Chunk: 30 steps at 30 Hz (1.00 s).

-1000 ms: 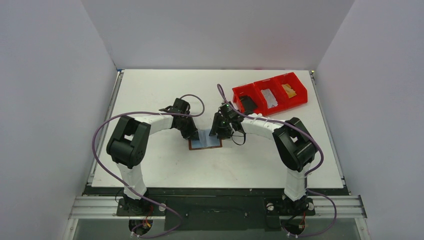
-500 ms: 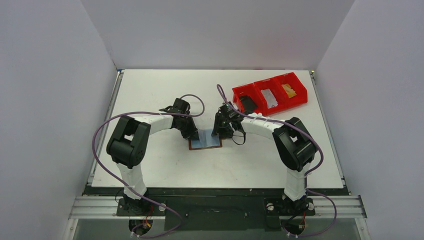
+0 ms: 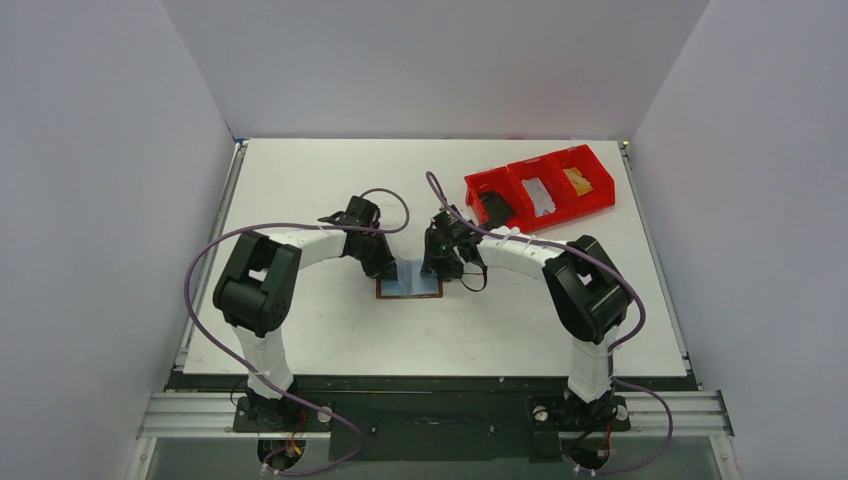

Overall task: Take the credit cards out of the card holder
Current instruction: Remove the credit card from the card holder.

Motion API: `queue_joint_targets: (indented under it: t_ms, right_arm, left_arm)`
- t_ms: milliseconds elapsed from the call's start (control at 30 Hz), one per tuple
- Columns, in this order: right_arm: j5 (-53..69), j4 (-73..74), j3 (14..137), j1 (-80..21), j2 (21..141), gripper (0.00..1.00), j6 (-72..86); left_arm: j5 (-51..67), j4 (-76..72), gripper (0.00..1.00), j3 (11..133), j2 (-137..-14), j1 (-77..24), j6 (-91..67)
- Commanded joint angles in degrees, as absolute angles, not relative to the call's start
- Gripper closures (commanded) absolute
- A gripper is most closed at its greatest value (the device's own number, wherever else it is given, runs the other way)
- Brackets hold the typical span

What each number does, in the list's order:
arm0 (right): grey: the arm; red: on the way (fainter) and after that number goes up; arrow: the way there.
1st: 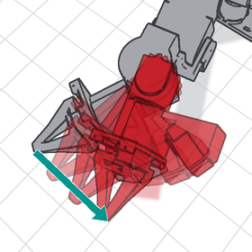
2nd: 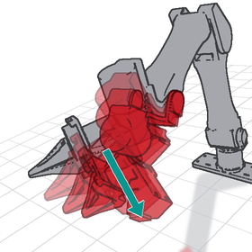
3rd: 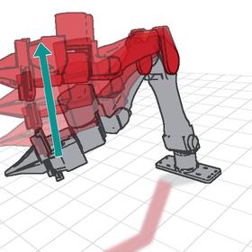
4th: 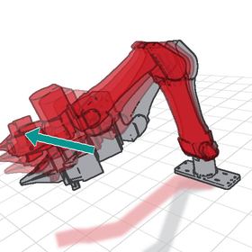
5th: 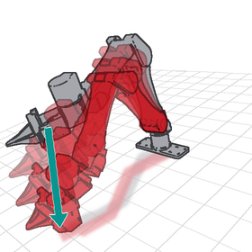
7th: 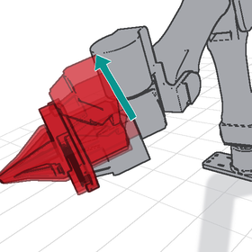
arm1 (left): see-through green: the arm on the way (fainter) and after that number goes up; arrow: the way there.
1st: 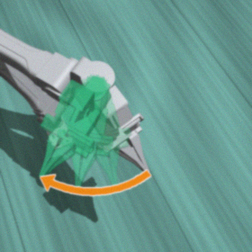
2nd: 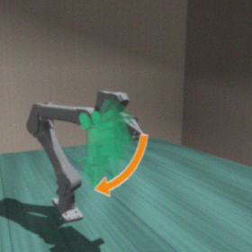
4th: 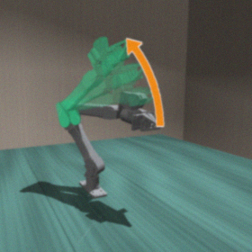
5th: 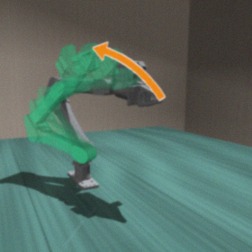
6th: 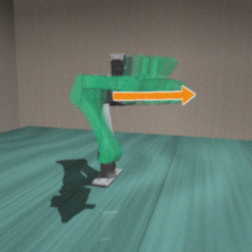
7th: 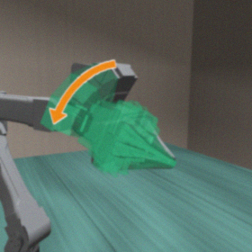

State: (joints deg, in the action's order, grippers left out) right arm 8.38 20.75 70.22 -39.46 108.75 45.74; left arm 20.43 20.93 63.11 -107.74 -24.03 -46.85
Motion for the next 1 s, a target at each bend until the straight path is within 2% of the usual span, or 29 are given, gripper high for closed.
queue_joint_targets:
  t_ms: [0,567,967]
  right_arm:
    - [9.7,19.8,73.2,-40.5,107.1,0.57,45.2]
    - [18.5,14.1,74.4,-40.6,109.1,0.56,48.8]
    - [21.2,10.2,74.1,-40.5,108.6,0.5,51.4]
  left_arm:
    - [17.1,23.2,1.0,64.1,-110.0,-24.1,-44.8]
    - [18.0,22.6,1.0,64.0,-110.2,-24.1,-44.9]
    - [19.4,21.9,1.0,63.8,-109.9,-24.0,-45.3]
